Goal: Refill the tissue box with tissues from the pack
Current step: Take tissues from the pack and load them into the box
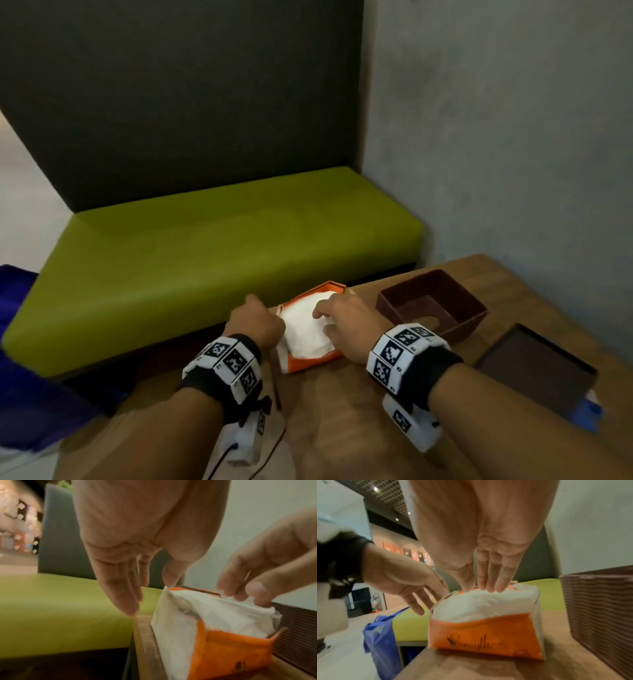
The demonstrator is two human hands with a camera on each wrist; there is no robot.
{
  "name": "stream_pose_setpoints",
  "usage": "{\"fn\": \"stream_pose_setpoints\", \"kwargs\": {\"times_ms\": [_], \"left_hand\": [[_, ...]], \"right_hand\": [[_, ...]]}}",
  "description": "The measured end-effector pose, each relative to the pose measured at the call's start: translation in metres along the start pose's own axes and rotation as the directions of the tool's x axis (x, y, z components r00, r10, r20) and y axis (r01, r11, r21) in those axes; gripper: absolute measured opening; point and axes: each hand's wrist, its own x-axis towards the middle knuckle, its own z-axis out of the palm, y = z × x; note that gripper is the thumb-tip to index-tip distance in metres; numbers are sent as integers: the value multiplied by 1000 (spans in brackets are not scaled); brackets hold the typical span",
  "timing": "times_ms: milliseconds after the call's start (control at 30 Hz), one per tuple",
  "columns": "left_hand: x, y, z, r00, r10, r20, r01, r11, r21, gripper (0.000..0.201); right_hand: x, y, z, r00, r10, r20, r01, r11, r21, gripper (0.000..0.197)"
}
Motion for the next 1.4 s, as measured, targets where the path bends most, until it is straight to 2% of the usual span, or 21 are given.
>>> {"fn": "stream_pose_setpoints", "kwargs": {"times_ms": [67,167,300,467,600,733,866,1033,1200,1266,1333,1400], "left_hand": [[2,-6,4,998,-18,63,22,998,-62,40],[1,-15,13,987,5,162,32,974,-223,52],[-13,-17,16,960,-4,282,82,960,-266,23],[-13,-11,21,977,2,214,33,987,-158,38],[-7,-12,22,988,31,153,-9,990,-144,33],[-4,-18,26,990,36,139,-13,987,-160,33],[-3,-20,26,985,47,166,-13,980,-197,39],[-2,-22,27,981,86,177,-53,982,-184,34],[-3,-25,26,978,93,187,-57,980,-190,54],[-1,-27,27,979,117,169,-87,980,-178,45],[0,-28,28,980,140,140,-119,982,-149,25],[1,-29,31,985,140,105,-126,984,-127,20]], "right_hand": [[3,-4,7,998,-31,49,35,996,-79,39],[4,-6,9,989,-69,131,89,984,-153,46],[8,-7,9,987,-108,116,132,964,-229,47],[14,-15,17,988,-126,88,151,897,-415,42],[18,-16,22,984,-169,54,174,865,-471,31],[20,-15,25,980,-191,47,191,864,-466,27],[21,-11,21,973,-220,74,229,862,-452,43],[24,-16,21,970,-232,77,241,848,-472,34],[23,-18,20,978,-204,37,199,870,-452,28],[23,-17,17,983,-182,-4,166,906,-389,27],[22,-14,12,984,-170,-46,148,939,-311,26],[21,-11,10,983,-173,-68,148,950,-275,25]]}}
